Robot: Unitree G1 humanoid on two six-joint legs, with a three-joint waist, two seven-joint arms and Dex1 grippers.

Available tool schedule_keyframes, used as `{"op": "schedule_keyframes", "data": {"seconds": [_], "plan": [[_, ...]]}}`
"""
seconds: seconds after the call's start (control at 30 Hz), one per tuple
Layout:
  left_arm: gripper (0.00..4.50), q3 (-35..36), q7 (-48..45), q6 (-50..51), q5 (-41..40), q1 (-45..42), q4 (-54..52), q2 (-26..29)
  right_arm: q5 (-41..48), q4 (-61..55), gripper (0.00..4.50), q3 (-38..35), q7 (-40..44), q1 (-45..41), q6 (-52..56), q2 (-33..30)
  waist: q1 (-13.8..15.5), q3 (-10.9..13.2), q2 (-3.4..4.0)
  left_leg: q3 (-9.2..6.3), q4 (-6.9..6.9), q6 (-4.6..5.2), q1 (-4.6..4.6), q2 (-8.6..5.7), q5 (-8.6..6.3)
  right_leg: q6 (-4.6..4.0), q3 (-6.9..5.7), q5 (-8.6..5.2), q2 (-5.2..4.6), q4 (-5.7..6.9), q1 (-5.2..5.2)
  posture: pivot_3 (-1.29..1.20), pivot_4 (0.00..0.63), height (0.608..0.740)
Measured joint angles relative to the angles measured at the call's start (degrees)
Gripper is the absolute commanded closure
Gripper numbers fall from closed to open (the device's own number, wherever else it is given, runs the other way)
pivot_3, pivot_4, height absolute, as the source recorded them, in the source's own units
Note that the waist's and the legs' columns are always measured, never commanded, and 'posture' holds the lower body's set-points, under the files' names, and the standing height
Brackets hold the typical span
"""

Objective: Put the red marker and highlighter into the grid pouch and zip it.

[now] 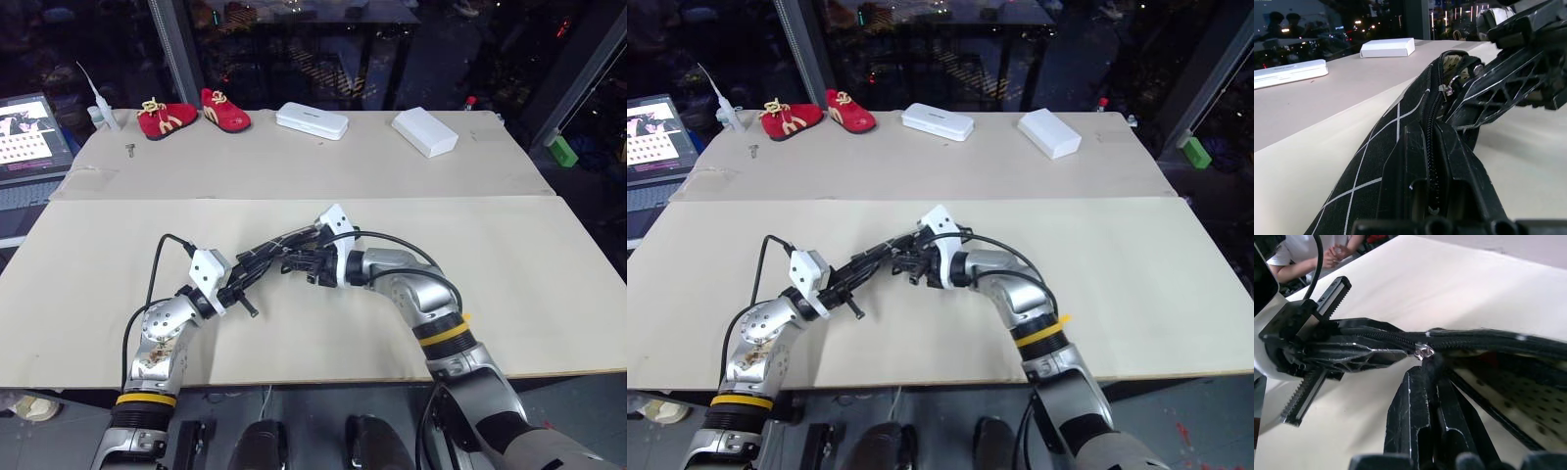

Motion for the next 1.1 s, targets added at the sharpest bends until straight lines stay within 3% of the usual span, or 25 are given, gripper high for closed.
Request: {"op": "schedule_keyframes", "data": {"seconds": [0.13,0.27,0.43,0.73,0.83,1.1], "plan": [[4.50,-0.5,-0.4,0.0,0.0,0.0,0.0,0.0,0.6,-3.8,4.46,0.2,0.7,1.9,2.4,-3.5,0.0,0.0,0.00,0.00,0.00,0.00,0.03,-0.01,0.00,0.00,0.01,0.00,-0.02,-0.04,0.01,0.00,0.150,0.740],[4.50,-0.7,-0.5,0.0,0.0,0.3,-0.2,0.0,-0.4,-5.4,4.46,-2.1,2.6,4.8,2.7,-15.0,0.6,0.0,0.00,0.02,0.01,0.02,0.00,-0.10,0.00,0.01,0.01,-0.01,-0.09,-0.14,0.00,0.00,0.150,0.740],[4.50,-0.6,-0.4,0.0,0.0,0.4,-0.4,0.0,-0.1,-4.6,4.46,-5.7,4.8,4.8,2.9,-20.9,0.0,0.0,0.00,0.04,0.00,0.02,0.10,-0.05,-0.01,0.00,0.05,-0.02,0.05,-0.12,0.02,0.00,0.150,0.740],[4.50,-0.7,-0.5,0.0,0.0,0.4,-0.7,-0.1,1.5,-2.7,4.46,-7.7,7.9,5.8,2.5,-23.7,0.1,0.0,-0.01,0.03,0.00,0.02,0.09,-0.07,-0.01,0.00,0.07,-0.02,0.00,-0.13,0.04,0.00,0.150,0.740],[4.50,-0.6,-0.3,0.0,0.0,0.4,-0.7,-0.1,2.0,-2.7,3.66,-7.9,8.4,7.2,2.1,-22.8,0.1,0.0,-0.01,0.02,0.00,0.02,0.09,-0.07,-0.01,0.00,0.07,-0.02,0.00,-0.13,0.05,0.00,0.150,0.740],[4.50,-0.7,-1.1,0.1,0.0,0.2,-0.7,0.0,3.2,-5.2,0.82,-6.8,13.7,13.8,1.7,-25.1,0.6,0.0,-0.01,0.01,0.02,0.02,0.09,-0.07,-0.01,0.01,0.07,-0.02,-0.04,-0.14,0.06,0.00,0.150,0.740]]}}
